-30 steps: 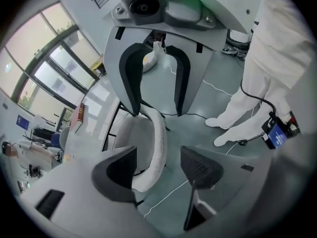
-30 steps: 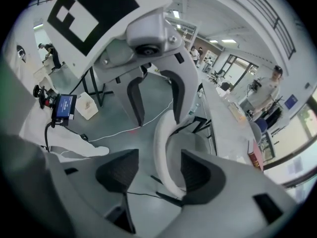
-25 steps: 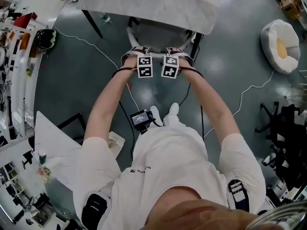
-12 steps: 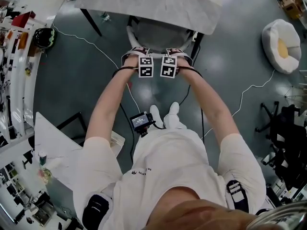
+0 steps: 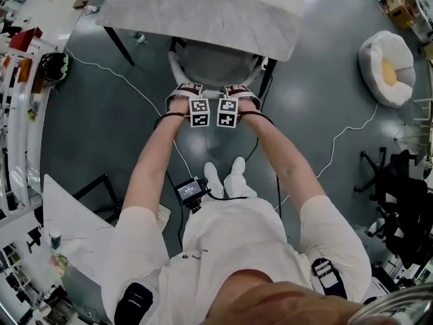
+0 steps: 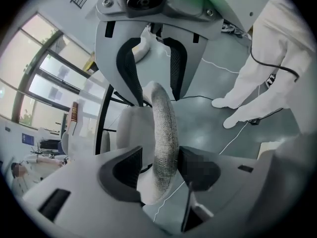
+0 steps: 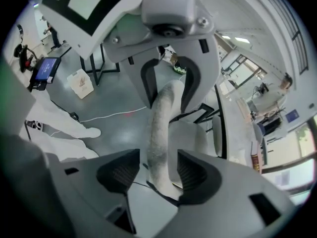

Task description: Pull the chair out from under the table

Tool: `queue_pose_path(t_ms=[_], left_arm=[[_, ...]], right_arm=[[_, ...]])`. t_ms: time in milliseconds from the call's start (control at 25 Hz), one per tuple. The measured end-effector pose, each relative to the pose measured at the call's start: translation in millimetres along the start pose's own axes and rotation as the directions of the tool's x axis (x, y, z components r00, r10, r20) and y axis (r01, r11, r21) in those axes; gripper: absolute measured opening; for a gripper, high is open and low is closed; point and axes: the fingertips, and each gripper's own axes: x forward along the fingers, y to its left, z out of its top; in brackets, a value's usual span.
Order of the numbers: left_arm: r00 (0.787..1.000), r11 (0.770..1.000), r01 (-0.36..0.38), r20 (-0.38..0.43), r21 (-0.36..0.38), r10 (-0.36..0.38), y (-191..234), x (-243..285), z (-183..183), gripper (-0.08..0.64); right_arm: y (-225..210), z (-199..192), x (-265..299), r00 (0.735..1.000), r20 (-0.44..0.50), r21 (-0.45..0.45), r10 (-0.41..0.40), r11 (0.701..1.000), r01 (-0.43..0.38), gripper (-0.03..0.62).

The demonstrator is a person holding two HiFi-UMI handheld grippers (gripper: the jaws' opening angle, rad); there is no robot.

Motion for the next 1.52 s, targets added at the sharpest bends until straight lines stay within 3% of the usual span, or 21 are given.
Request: queue_pose_path(t_ms=[200, 280, 440, 920, 1520], left_arm=[[0.998, 0.999, 0.042, -0.042, -0.003, -0.042, -7, 16, -7, 0.192], [0.998, 0.999, 0.042, -0.046, -0.023, -0.043, -7, 20, -8, 0.118], [0.998, 1.000, 0.015, -0.058, 0.003, -0.015, -6, 22, -9, 0.087], [0.998, 1.000, 0.017, -0.058, 0.005, -0.017, -16, 12, -3, 0.075], [0.997, 0.999, 0.053, -0.046, -0.003, -0.053, -59, -6, 3, 0.074]], right_arm=[[-2, -4, 10, 1.000, -0.029, 0.040, -0.006, 0.999, 0.007, 0.233], [2, -8, 16, 0.999, -0.047, 0.037, 0.012, 0.999, -0.010, 0.143], [2, -10, 18, 0.999, -0.051, 0.035, 0.020, 0.999, -0.018, 0.095], [12, -10, 11, 0.999, -0.043, 0.027, 0.020, 0.999, -0.019, 0.081], [55, 1, -5, 0.999, -0.025, 0.030, 0.036, 0.999, -0.036, 0.080]])
